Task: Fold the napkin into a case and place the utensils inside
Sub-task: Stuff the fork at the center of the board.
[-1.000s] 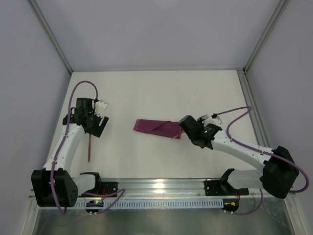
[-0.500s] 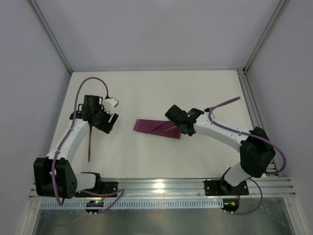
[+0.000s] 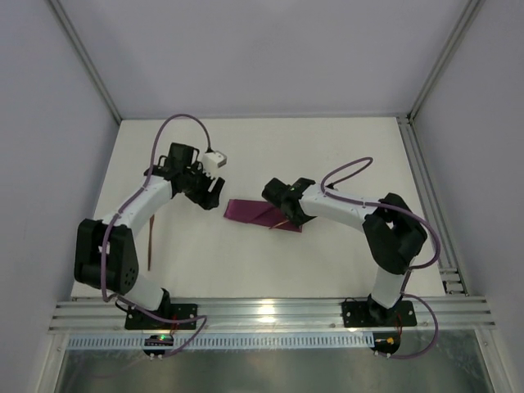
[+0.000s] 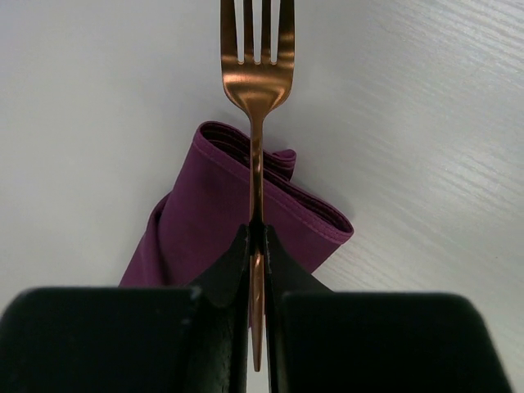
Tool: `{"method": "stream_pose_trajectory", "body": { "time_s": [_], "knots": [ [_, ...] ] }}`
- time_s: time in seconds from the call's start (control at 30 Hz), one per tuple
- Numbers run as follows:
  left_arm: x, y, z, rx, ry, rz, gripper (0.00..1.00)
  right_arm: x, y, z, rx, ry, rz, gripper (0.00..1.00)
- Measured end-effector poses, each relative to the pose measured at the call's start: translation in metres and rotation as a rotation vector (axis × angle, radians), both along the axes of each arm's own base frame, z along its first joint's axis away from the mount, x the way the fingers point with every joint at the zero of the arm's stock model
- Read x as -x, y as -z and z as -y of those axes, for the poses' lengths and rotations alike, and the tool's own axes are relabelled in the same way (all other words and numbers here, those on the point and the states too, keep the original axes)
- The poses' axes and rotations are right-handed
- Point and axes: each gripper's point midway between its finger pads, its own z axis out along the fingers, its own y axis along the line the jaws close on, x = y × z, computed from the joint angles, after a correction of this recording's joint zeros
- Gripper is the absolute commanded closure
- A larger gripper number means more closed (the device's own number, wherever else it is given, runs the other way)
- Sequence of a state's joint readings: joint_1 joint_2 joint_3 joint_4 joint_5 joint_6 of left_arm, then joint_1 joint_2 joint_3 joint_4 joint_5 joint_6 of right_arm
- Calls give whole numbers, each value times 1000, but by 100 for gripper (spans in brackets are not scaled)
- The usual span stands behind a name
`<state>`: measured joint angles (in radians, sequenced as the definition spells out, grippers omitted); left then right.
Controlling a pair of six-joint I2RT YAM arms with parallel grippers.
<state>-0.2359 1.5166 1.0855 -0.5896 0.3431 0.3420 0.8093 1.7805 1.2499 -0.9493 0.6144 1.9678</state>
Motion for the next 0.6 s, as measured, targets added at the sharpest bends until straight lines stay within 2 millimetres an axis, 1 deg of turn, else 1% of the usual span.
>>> {"method": "stream_pose_trajectory", "body": {
  "time_s": [0.07, 0.17, 0.3, 0.43, 0.5, 0.53, 0.6],
  "knots": [
    [-10, -1, 6, 18, -6, 5, 30, 2, 8, 0, 13, -1, -22, 96],
    [-22, 7, 17, 36, -8, -6, 29, 3, 18, 1, 30, -1, -45, 96],
    [-24, 27, 29, 37, -4, -46, 29, 3, 25, 1, 40, 3, -61, 96],
    [-26, 40, 36, 38, 0, -66, 30, 0, 24, -1, 28, 9, -57, 96],
    [-29, 47, 37, 39, -8, -80, 33, -4, 22, -2, 15, 14, -47, 96],
    [-30, 50, 38, 41, -13, -86, 38, -7, 21, -3, 9, 17, -41, 96],
    [-31, 56, 39, 42, -19, -100, 44, -10, 21, -3, 1, 24, -34, 96]
  ]
}}
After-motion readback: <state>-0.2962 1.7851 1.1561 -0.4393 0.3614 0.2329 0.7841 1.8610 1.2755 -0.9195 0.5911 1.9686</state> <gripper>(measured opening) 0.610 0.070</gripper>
